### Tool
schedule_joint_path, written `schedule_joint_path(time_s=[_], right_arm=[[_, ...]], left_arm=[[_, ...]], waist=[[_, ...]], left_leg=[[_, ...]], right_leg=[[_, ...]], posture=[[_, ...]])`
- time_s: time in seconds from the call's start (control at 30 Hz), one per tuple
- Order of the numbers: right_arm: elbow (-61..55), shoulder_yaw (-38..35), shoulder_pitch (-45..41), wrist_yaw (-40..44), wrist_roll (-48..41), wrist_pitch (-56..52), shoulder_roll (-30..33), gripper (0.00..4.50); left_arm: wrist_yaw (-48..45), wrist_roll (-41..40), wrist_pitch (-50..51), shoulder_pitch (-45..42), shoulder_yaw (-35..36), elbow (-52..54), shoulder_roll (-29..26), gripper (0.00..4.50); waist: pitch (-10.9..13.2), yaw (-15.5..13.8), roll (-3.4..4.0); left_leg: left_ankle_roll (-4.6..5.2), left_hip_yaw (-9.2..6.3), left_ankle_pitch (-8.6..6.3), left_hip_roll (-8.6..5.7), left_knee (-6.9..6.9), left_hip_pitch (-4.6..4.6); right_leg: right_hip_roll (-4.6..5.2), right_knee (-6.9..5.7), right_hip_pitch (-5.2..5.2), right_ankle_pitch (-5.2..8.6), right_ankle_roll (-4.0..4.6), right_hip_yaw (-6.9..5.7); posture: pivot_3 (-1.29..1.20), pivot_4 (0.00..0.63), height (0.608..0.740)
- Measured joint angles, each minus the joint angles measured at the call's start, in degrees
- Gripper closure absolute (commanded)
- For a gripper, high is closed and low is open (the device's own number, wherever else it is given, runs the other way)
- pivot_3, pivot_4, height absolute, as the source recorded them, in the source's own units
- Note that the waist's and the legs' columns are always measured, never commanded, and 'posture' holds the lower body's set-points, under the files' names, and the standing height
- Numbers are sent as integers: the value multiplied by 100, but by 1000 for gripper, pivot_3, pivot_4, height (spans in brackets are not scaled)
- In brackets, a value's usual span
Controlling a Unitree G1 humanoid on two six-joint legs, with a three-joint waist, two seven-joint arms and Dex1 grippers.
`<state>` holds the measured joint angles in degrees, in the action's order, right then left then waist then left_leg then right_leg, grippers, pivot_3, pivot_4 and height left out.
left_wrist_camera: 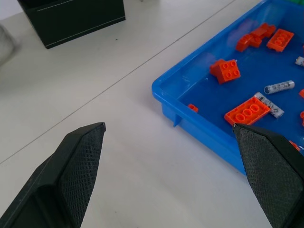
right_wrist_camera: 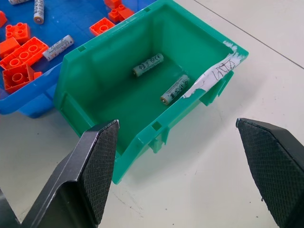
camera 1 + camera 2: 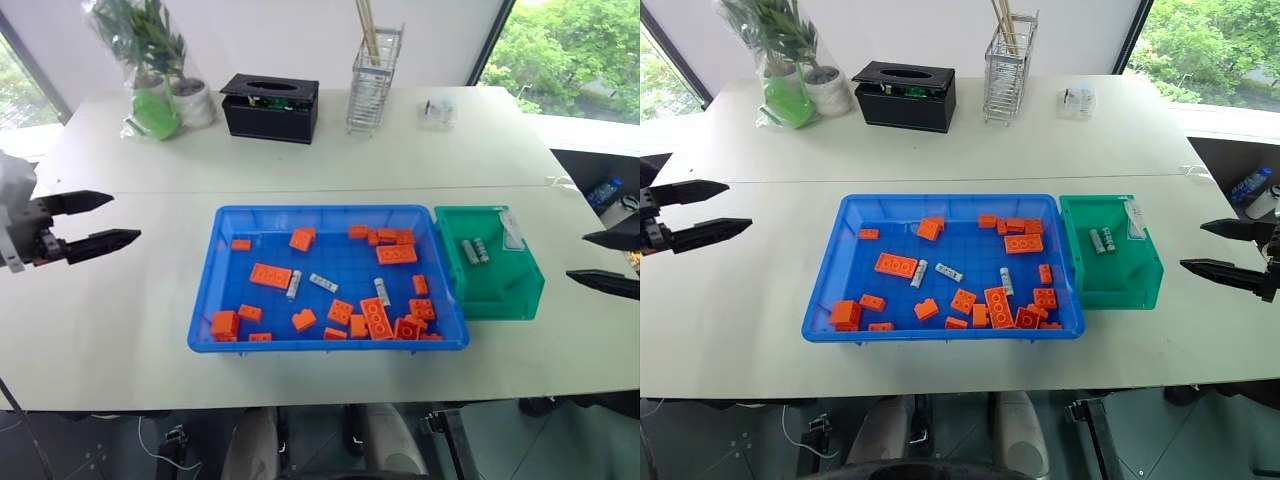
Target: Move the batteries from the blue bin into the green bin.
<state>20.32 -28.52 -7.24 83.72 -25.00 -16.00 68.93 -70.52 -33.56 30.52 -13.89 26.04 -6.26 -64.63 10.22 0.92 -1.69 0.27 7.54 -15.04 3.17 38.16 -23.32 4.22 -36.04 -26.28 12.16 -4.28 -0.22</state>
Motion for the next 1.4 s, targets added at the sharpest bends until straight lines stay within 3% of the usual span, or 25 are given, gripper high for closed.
schedule_joint_path(time_s=[0.7,0.97,1.07,1.23,1.4], right_arm=[[19,339,-383,-178,32,-99,-33,211],[-307,1099,-1804,-700,145,-408,-141,211],[-974,1596,-2266,-800,90,-805,-440,211],[-2247,2658,-3177,-1349,-52,-1745,-1478,211],[-3112,3675,-3828,-2425,-97,-2987,-3010,211]], left_arm=[[324,-96,187,-23,-1,395,196,0],[197,-397,490,185,-59,1224,268,0],[133,-673,765,192,-111,1599,269,0],[-233,-906,866,297,-520,2360,249,0],[-279,-763,717,172,-1107,2399,408,0]], waist=[[0,-2,0],[0,31,4],[0,24,4],[0,13,4],[-1,-7,3]], left_leg=[[0,1,0,0,2,0],[-1,1,0,4,1,-1],[-1,2,0,5,2,-2],[-1,-2,1,6,1,-7],[-3,-4,2,5,6,-12]], right_leg=[[0,-3,0,0,-1,0],[-4,-8,-8,-1,0,1],[-4,-8,-8,-1,-1,1],[-8,-11,-14,-1,0,1],[-10,-14,-14,-3,3,1]], posture=[[0,150,736],[0,150,736],[0,150,736],[0,150,736],[0,150,736]])
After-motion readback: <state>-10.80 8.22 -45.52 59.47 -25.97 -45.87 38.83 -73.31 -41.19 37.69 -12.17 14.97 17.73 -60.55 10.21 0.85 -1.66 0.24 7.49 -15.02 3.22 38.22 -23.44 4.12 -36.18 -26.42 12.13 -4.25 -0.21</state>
